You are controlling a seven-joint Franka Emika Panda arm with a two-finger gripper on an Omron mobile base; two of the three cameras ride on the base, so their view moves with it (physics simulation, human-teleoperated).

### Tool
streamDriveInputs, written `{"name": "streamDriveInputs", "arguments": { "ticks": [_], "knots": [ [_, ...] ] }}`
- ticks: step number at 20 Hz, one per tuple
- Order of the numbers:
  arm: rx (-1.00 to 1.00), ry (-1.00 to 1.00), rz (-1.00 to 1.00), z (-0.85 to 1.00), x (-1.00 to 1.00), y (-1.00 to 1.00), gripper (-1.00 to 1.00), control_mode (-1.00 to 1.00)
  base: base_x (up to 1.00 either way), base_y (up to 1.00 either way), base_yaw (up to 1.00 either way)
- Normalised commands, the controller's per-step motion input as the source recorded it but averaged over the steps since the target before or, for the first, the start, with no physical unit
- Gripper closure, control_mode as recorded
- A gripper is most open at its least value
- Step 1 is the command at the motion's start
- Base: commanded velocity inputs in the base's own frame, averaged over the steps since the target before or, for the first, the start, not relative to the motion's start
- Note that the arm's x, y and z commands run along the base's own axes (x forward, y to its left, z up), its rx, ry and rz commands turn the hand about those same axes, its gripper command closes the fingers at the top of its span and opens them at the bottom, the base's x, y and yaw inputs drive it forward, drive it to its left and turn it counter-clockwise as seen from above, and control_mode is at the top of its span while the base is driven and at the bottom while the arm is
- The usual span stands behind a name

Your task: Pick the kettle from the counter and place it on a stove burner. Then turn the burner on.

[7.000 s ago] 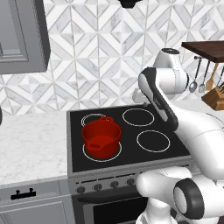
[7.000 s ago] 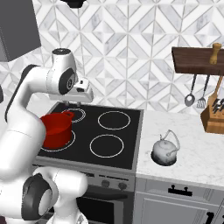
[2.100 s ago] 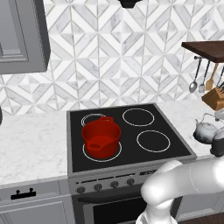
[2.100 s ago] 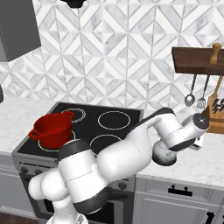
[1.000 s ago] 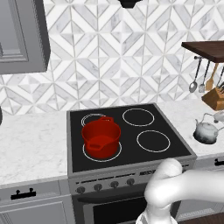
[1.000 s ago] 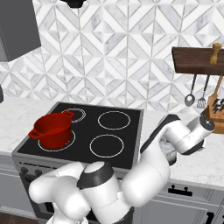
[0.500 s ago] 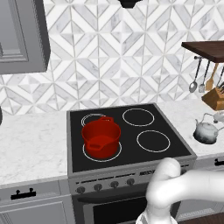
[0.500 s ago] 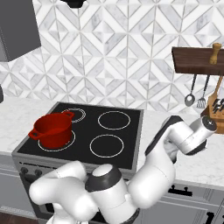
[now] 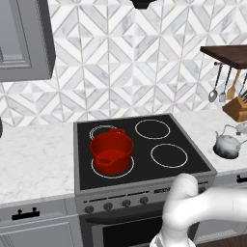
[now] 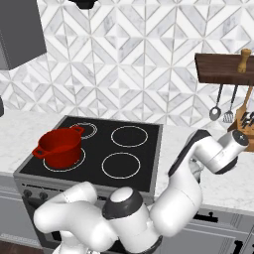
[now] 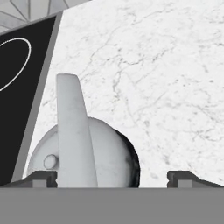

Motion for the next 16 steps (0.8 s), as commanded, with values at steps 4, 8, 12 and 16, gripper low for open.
{"name": "streamDriveInputs", "arguments": {
  "ticks": [4,8,12,16],
  "knots": [
    [0.00,0.01,0.01,-0.12,0.00,0.01,1.00,-1.00,0.00,0.00,0.00],
    [0.00,0.00,0.00,-0.04,0.00,0.03,1.00,-1.00,0.00,0.00,0.00],
    [0.00,0.00,0.00,0.00,0.00,0.00,1.00,-1.00,0.00,0.00,0.00],
    [0.00,0.00,0.00,0.00,0.01,0.00,1.00,-1.00,0.00,0.00,0.00]
  ]
}}
